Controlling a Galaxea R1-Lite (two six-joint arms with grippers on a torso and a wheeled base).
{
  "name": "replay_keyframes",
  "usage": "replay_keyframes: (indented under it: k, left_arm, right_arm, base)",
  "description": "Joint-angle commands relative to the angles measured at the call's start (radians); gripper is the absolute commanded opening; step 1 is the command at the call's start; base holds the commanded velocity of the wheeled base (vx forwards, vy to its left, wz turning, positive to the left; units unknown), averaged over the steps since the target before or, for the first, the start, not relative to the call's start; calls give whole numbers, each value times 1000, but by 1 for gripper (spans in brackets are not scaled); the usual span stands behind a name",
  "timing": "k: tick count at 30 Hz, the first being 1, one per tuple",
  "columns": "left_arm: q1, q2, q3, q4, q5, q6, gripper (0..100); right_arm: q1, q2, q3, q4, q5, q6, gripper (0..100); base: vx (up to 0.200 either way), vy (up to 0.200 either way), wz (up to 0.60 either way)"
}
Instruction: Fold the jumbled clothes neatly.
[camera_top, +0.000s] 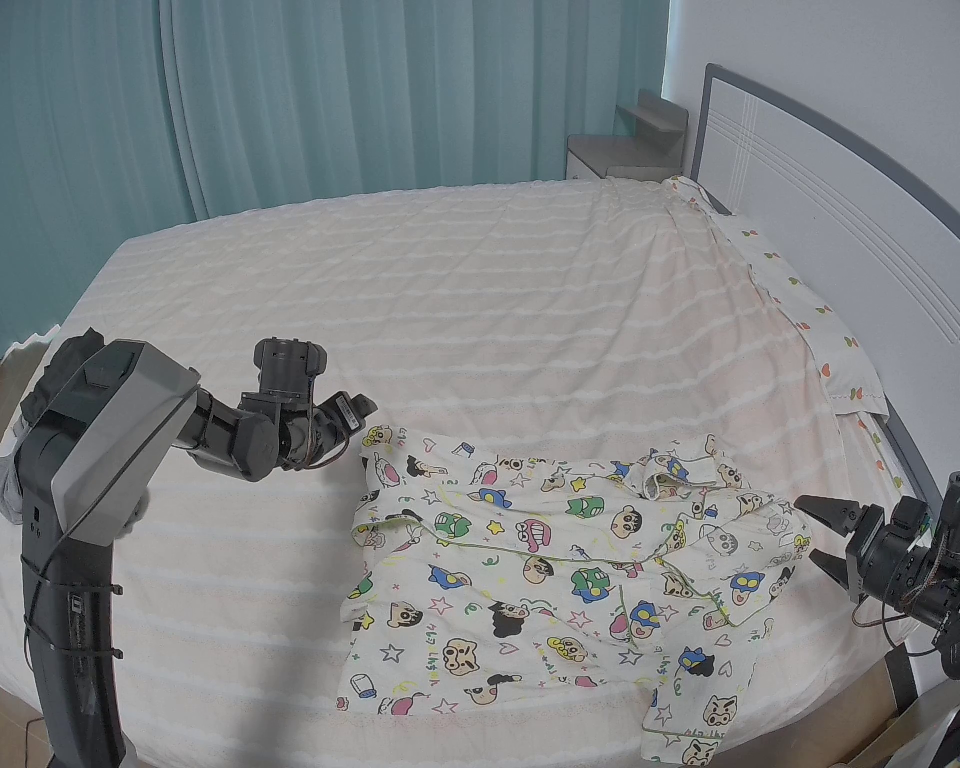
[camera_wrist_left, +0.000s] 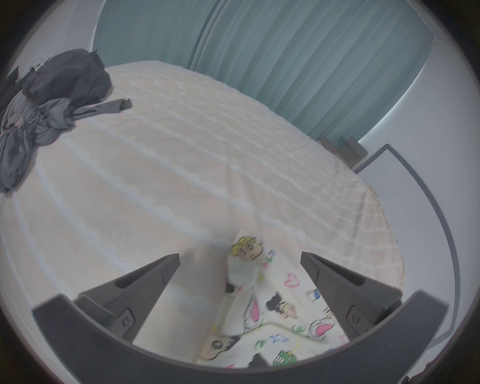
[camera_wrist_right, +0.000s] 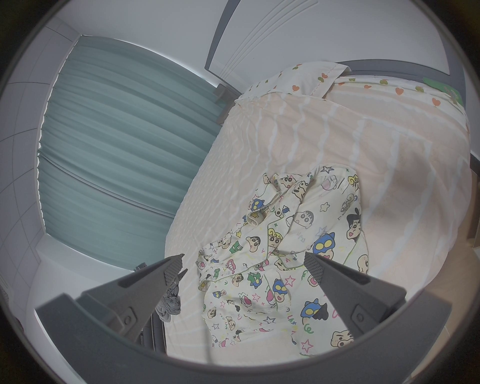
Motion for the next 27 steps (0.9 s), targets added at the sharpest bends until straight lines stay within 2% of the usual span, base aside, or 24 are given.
replay_keyframes:
  k: [1,3,8,12,16,27]
  left_arm:
    - [-71,-179,318,4,-20,-81,100]
    - [-108,-213,355,10,-17,-205,100]
    - [-180,-302,441,55,-34,-380,100]
    - [-226,-343,505,47,-68,-432,100]
    - [-232,-356,522,50,-71,-471,100]
    - [-232,-288,555,24,-58,-474,100]
  right_arm:
    - [0,-1,0,-2,1,0,100]
    - [1,-1,0,-3,1,0,100]
    - [0,-1,0,-5,1,0,100]
    - [0,-1,0,-6,1,0,100]
    - [0,-1,0,-6,1,0,100]
    - [1,-2,-2,-6,1,0,100]
  base:
    - [0,0,0]
    - [0,0,0]
    - [0,0,0]
    - [0,0,0]
    - [0,0,0]
    - [0,0,0]
